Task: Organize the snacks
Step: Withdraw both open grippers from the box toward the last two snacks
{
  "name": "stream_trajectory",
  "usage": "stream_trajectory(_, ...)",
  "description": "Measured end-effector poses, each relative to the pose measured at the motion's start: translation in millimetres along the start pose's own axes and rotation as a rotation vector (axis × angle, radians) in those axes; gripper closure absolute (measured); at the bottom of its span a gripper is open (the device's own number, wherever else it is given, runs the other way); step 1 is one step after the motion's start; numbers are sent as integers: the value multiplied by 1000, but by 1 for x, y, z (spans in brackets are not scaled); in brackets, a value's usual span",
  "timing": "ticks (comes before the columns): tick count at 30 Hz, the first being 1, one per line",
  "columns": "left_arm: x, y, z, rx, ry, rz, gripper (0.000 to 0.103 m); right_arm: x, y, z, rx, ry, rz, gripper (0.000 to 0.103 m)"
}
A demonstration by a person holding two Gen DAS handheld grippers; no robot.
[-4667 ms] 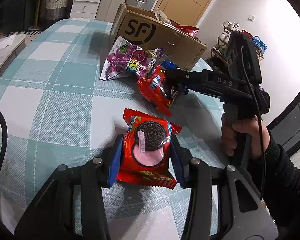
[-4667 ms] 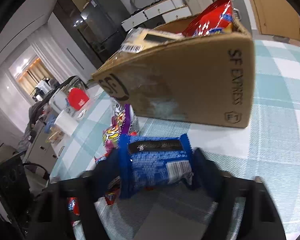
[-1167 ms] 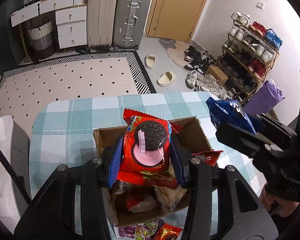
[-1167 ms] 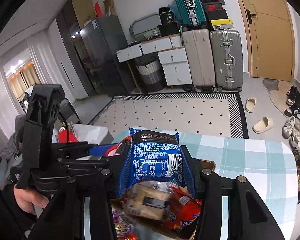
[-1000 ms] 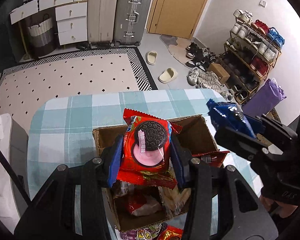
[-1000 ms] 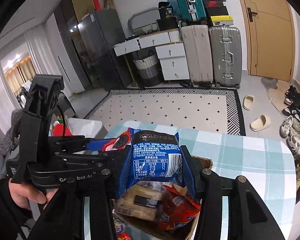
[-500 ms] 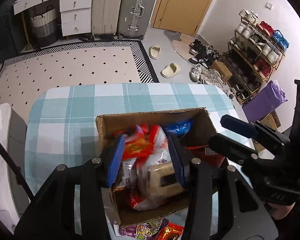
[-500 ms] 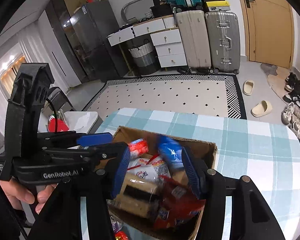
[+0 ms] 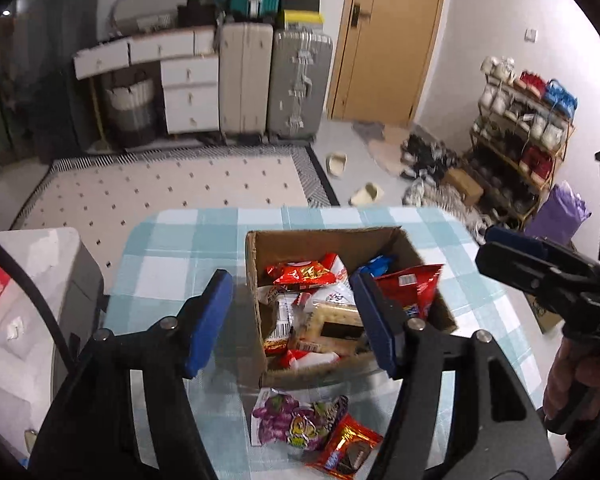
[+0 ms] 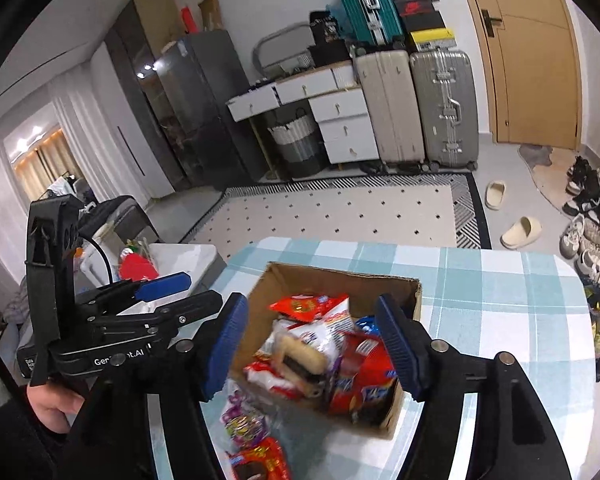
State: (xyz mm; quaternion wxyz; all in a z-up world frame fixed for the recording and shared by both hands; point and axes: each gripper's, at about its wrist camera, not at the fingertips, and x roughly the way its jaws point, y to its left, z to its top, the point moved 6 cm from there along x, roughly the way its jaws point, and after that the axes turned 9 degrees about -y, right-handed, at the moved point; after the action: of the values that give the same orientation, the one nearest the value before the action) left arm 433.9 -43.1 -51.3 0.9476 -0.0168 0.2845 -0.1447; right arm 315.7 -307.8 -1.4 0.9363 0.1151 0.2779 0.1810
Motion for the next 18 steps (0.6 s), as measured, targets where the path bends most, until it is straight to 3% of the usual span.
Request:
stream_trajectory(4, -38, -6, -5, 23, -51, 17, 28, -25, 15, -7, -10, -27, 19, 28)
stream_trajectory(12, -93, -21, -16, 52, -117, 15, 25, -67, 43, -22, -24, -74, 51, 20)
stream_trajectory(18, -141, -15, -31, -2, -196, 22, 22, -92, 59, -37, -74, -105, 48, 14)
